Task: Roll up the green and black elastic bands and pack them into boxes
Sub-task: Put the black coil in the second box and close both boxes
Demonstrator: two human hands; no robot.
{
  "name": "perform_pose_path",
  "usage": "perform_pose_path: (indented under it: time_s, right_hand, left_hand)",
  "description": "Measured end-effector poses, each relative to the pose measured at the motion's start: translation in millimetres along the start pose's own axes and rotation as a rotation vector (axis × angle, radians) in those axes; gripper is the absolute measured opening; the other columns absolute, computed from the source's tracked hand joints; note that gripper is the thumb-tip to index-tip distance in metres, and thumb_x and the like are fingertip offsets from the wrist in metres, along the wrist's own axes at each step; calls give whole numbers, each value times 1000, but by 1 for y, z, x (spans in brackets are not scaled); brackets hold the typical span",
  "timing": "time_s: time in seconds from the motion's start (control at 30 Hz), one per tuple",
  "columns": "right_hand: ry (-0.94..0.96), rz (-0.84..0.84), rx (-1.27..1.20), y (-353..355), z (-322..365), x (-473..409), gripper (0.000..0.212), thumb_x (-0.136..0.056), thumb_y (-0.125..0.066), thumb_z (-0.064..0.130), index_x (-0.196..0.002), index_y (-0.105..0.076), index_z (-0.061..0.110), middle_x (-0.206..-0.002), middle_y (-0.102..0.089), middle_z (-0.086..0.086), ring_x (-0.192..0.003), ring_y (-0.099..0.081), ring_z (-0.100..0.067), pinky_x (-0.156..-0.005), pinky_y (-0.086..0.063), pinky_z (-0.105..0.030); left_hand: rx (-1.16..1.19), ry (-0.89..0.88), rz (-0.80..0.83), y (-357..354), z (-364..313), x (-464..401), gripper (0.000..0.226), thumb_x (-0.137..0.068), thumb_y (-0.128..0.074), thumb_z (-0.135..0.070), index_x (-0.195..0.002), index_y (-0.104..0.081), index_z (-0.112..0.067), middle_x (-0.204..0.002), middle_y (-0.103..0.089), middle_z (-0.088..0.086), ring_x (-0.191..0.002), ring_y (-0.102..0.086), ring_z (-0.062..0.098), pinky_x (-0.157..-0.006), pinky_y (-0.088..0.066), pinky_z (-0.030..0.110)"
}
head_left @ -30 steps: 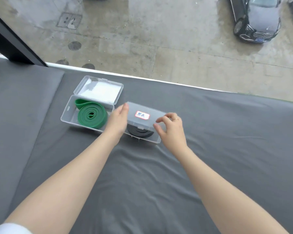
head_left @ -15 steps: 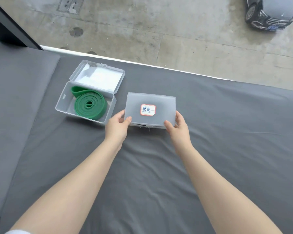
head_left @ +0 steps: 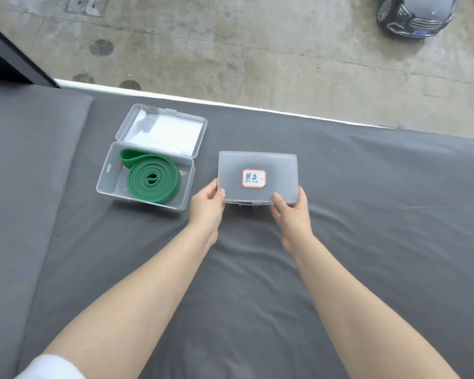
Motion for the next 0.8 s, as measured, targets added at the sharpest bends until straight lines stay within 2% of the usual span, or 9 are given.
perform_pose_path:
  time_s: [0.07, 0.13, 0.2, 0.27, 0.4, 0.5, 0.6, 0.67, 0.8]
  right_hand:
    - [-139, -114, -156, -6, -12, 9, 37, -90, -60, 18, -123, -46, 7, -127, -55, -5, -103, -62, -20, -96, -44, -27]
    - [-242, -135, -274, -18, -14, 18, 17, -92, -58, 17, -102, -55, 5, -107, -59, -12, -91, -65, -26, -87, -51, -29]
    - [-295, -108, -346, -28, -12, 24, 19, -94, -54, 15, -109, -55, 2, -89, -62, -10, -74, -64, -22, -86, -53, -33]
    - [-314, -90, -345, -34, -10, 23, 23, -96, -50, 15, -114, -53, 2, -82, -61, -9, -70, -63, -20, -84, -53, -34]
    - [-369, -59, -305, -38, -7, 25, 16, -99, -41, 15, -107, -47, 3, -97, -58, -19, -83, -63, -29, -81, -52, -36]
    - [-370, -47, -297, -36, -5, 26, 18, -100, -38, 16, -114, -46, 7, -104, -56, -20, -94, -61, -29, -81, -51, -37]
    - [-350, -43, -235, -31, -3, 25, 19, -99, -38, 15, -114, -46, 7, -108, -58, -20, -93, -60, -29, -79, -51, -37]
    - [-340, -81, -192, -28, -1, 23, 16, -98, -39, 14, -107, -48, 4, -111, -60, -20, -91, -61, -28, -78, -51, -38]
    - [-307, -131, -182, -30, 9, 19, 21, -96, -49, 21, -110, -53, 5, -105, -59, -13, -93, -61, -28, -78, -52, -40]
  left_hand:
    - [114, 67, -1, -4, 3, 2, 40, -97, -41, -4, -134, -49, -17, -131, -57, -3, -117, -56, 16, -95, -44, 28]
    - [217, 122, -9, -6, 3, 7, 39, -97, -41, -5, -134, -49, -15, -131, -57, 1, -110, -61, 24, -94, -48, 32]
    - [283, 169, -17, -7, 3, 9, 39, -98, -41, -5, -135, -47, -14, -129, -56, 4, -100, -62, 29, -90, -50, 34]
    - [311, 204, -13, -9, 2, 10, 39, -99, -39, -6, -135, -47, -16, -123, -54, 4, -95, -60, 33, -86, -50, 36]
    - [325, 236, 7, -17, 2, 11, 39, -100, -31, -7, -134, -48, -19, -128, -54, 7, -98, -60, 35, -90, -50, 39]
    - [350, 246, 2, -22, 4, 8, 41, -100, -29, -6, -138, -43, -18, -131, -50, 7, -103, -57, 34, -92, -49, 38]
    - [453, 290, -72, -24, 11, 2, 42, -98, -32, -2, -140, -35, -6, -138, -46, 12, -112, -55, 32, -100, -46, 40]
    - [541, 349, -106, -28, 15, 3, 36, -99, -34, -4, -133, -40, 1, -135, -49, 18, -115, -55, 35, -101, -45, 42]
    - [494, 459, -3, -41, 8, 11, 40, -102, -25, -17, -136, -37, 0, -136, -45, 27, -127, -46, 38, -105, -36, 45]
Point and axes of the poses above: each hand's wrist, its own x-axis away from the middle knuckle, its own y-axis out of the back of the hand, z = x × y, the point moved 7 cm from there along -x, towards the middle knuckle
